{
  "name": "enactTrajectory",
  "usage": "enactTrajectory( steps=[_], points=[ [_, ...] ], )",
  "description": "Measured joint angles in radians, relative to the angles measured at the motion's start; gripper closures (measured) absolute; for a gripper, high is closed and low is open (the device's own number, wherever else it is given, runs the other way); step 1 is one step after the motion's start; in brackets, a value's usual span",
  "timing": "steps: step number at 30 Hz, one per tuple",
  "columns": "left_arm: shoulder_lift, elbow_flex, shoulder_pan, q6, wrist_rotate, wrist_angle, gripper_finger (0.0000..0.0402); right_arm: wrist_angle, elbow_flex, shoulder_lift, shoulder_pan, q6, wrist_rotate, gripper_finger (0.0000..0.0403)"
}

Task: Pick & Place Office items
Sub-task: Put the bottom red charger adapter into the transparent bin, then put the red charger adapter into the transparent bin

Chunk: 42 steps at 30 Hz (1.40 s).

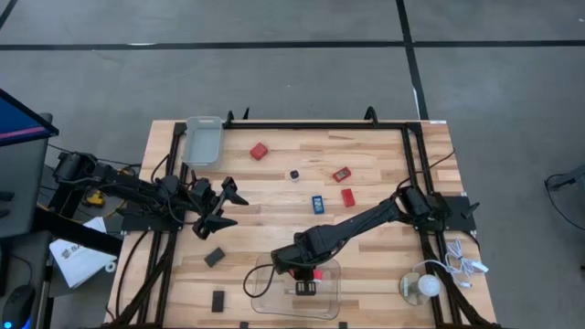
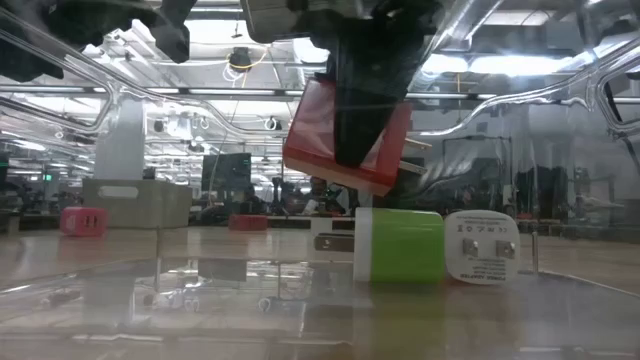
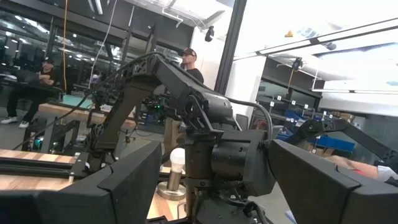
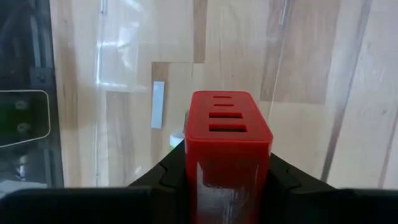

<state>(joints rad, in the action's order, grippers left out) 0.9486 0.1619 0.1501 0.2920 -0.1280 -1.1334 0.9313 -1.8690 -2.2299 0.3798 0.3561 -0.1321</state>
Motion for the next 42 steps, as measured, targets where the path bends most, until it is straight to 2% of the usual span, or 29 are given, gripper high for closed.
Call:
enactTrajectory(
  steps=[8,10,15,18,22,28,32,37,39,42],
  points=[
    [0.0,0.0,0.0,0.0,0.0,0.001,0.0105,-0.013,0.0,0.0,0.008,0.004,0.028,0.0298],
    [0.0,0.0,0.0,0.0,0.0,0.001,0.0105,-0.012,0.0,0.0,0.012,0.003,0.028,0.0273],
    [0.0,0.0,0.0,0.0,0.0,0.001,0.0105,-0.014,0.0,0.005,0.029,0.019,0.029,0.0167],
    [0.0,0.0,0.0,0.0,0.0,0.001,0.0105,-0.015,-0.008,0.007,0.036,0.026,0.029,0.0146],
    [0.0,0.0,0.0,0.0,0.0,0.001,0.0105,0.021,-0.061,0.007,0.049,0.037,0.056,0.0145],
    [0.0,0.0,0.0,0.0,0.0,0.001,0.0105,0.239,-0.245,0.014,0.089,0.051,0.215,0.0159],
    [0.0,0.0,0.0,0.0,0.0,0.001,0.0105,0.428,-0.351,0.041,0.133,0.102,0.432,0.0167],
    [0.0,0.0,0.0,0.001,0.0,0.004,0.0105,0.622,-0.336,0.13,0.15,0.294,0.697,0.0171],
    [0.0,0.0,0.0,0.001,0.0,0.009,0.0105,0.642,-0.303,0.178,0.137,0.392,0.786,0.0173],
    [0.0,0.0,0.0,0.002,0.0,0.009,0.0105,0.633,-0.217,0.281,0.089,0.498,0.804,0.0177]
  ],
)
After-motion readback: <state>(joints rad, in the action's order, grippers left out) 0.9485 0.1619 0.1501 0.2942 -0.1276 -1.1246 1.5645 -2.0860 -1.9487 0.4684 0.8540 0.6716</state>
